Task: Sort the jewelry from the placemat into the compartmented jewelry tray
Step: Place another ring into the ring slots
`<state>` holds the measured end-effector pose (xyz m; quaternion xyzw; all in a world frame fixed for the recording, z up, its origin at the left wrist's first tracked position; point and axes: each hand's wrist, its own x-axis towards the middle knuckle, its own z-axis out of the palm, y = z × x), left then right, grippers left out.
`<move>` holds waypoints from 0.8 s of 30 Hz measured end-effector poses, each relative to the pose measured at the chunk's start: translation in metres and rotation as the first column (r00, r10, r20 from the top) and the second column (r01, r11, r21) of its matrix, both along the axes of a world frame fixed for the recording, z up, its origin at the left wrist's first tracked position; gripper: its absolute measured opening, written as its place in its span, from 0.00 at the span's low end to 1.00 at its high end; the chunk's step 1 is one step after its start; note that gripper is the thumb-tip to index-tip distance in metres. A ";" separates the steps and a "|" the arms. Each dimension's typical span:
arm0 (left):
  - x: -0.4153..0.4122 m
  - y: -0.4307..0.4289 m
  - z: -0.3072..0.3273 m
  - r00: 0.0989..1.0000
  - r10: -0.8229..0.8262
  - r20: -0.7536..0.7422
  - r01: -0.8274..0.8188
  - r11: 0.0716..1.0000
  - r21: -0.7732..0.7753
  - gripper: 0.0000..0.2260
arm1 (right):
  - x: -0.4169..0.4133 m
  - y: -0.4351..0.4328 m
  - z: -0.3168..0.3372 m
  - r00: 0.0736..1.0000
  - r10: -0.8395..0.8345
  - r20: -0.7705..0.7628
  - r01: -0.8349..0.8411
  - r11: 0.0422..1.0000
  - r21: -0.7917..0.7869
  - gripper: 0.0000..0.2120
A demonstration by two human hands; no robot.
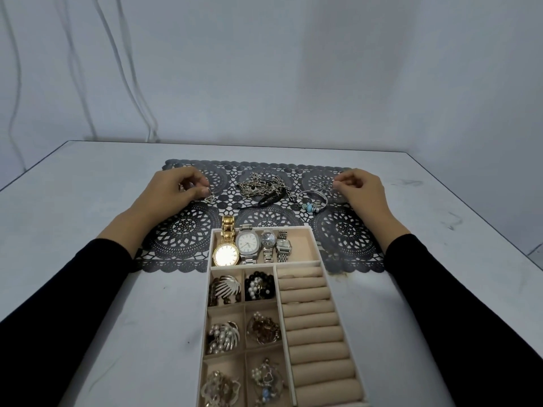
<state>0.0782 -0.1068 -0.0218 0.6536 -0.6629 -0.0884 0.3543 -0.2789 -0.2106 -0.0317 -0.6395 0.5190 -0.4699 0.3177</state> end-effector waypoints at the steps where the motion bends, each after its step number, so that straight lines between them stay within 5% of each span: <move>1: -0.002 0.003 0.000 1.000 0.009 -0.006 -0.009 1.000 -0.006 0.04 | 0.001 0.004 0.001 1.000 0.009 0.026 -0.009 1.000 0.008 0.03; 7: -0.013 0.021 0.002 0.994 0.050 -0.101 -0.059 0.994 -0.088 0.03 | 0.002 0.032 0.009 0.976 0.059 0.209 -0.073 0.995 0.061 0.04; 14: -0.032 0.047 0.008 0.918 -0.003 -0.396 -0.062 0.987 -0.151 0.07 | 0.005 0.073 0.024 0.934 0.107 0.342 -0.119 0.993 0.015 0.05; 24: -0.071 0.090 0.020 0.834 -0.114 -0.540 -0.013 0.974 -0.225 0.03 | 0.003 0.136 0.028 0.905 0.225 0.361 -0.223 0.974 -0.046 0.04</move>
